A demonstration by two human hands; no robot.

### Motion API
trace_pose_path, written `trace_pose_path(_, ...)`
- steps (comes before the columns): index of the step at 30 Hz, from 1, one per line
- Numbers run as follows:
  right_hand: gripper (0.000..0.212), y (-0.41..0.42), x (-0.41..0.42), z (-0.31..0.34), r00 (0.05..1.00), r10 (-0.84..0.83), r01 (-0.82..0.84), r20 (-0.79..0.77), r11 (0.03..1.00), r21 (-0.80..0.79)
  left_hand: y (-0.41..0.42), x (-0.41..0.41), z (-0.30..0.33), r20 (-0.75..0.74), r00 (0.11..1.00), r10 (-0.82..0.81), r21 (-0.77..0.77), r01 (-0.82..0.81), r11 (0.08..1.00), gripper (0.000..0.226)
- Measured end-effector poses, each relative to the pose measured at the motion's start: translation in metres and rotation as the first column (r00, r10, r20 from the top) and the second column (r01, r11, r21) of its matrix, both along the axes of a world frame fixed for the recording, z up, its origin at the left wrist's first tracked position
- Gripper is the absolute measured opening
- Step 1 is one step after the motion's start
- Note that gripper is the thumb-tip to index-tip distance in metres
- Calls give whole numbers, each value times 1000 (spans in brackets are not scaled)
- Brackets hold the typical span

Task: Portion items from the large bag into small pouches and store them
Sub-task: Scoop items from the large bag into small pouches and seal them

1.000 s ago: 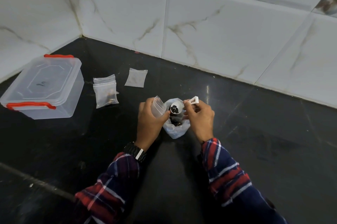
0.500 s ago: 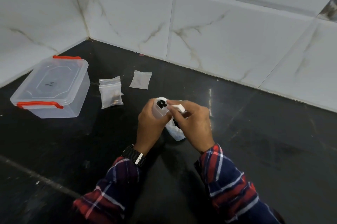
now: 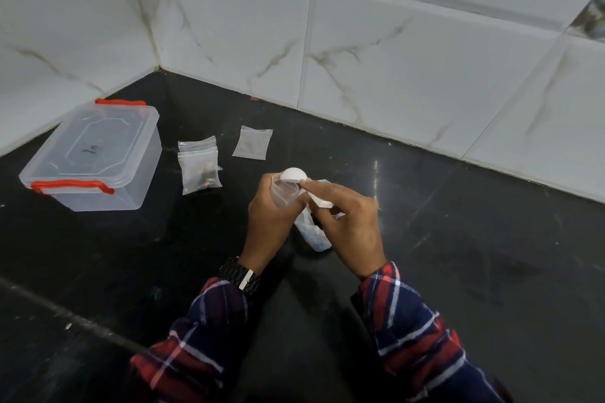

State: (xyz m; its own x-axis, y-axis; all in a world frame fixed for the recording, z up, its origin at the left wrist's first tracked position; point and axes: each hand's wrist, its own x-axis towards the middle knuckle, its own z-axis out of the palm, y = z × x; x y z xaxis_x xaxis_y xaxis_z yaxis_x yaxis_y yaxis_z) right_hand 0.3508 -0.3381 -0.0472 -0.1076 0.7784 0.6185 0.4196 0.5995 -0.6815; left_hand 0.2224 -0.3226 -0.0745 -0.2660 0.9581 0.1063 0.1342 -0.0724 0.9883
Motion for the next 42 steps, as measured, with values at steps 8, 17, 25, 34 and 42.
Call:
trace_pose_path(8,11,10,12,1,940,-248,162,-233,928,-336,6,-1,-20,-123,992,-34,-95,22,995,44)
trace_pose_path(17,11,15,30,-38,962,-215,259,165,909,-326,8,8,-28,-127,986,-105,-263,69,962,40)
trace_pose_path(25,17,20,27,-44,927,-201,291,316,917,-271,12,12,-32,49,993,-107,-250,116,961,38)
trace_pose_path(34,16,21,28,-47,935,-195,289,297,905,-313,12,16,-38,140,990,-25,-220,56,974,39)
trace_pose_path(42,17,20,26,-47,959,-238,280,155,879,-386,10,17,-33,201,979,-23,-202,65,977,38)
